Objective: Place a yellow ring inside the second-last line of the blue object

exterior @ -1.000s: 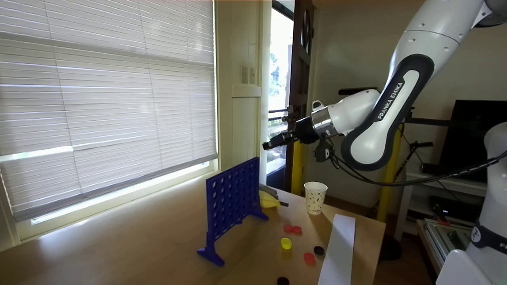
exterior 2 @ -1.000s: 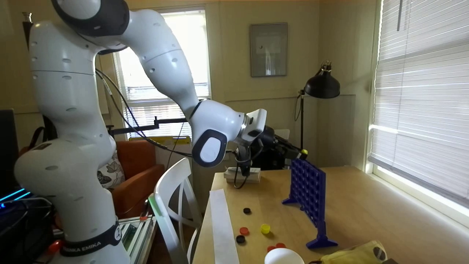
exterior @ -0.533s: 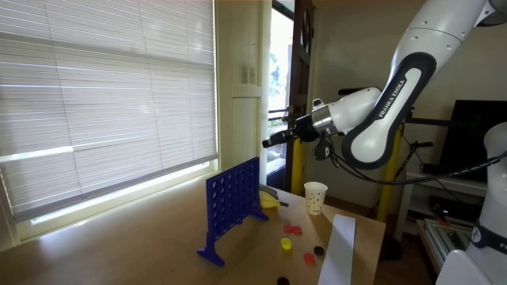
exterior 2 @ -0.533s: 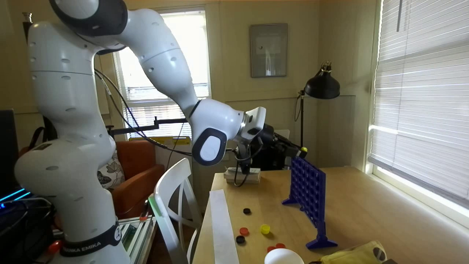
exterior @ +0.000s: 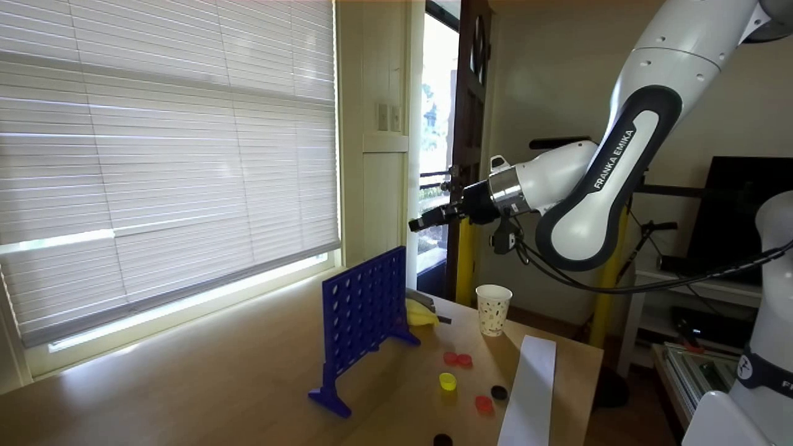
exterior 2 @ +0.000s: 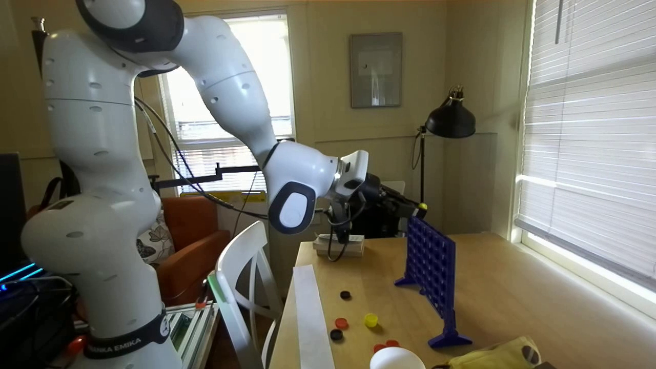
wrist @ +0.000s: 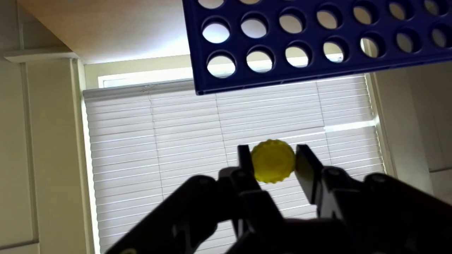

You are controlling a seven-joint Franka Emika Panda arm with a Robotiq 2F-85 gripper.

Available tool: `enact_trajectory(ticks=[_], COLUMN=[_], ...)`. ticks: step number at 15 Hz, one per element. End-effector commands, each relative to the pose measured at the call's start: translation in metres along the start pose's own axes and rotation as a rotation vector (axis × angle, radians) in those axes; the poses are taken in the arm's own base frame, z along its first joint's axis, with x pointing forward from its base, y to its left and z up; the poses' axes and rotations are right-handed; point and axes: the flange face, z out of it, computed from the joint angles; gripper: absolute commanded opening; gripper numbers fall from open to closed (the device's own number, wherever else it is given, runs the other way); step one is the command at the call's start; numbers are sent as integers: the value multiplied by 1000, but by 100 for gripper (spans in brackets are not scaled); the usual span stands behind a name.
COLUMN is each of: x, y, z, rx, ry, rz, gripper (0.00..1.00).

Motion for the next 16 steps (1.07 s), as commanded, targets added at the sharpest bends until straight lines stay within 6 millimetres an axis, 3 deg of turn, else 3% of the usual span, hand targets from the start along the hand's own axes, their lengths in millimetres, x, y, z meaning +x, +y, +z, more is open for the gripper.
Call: enact_trajectory(ticks=[1,12,16], x=[-11,-44,-47], y=[-1,13,14], z=[0,17,24], rx=[9,-2,2], ry=[59,112,119], rz=[-15,-15,-15], gripper=[11,11,11])
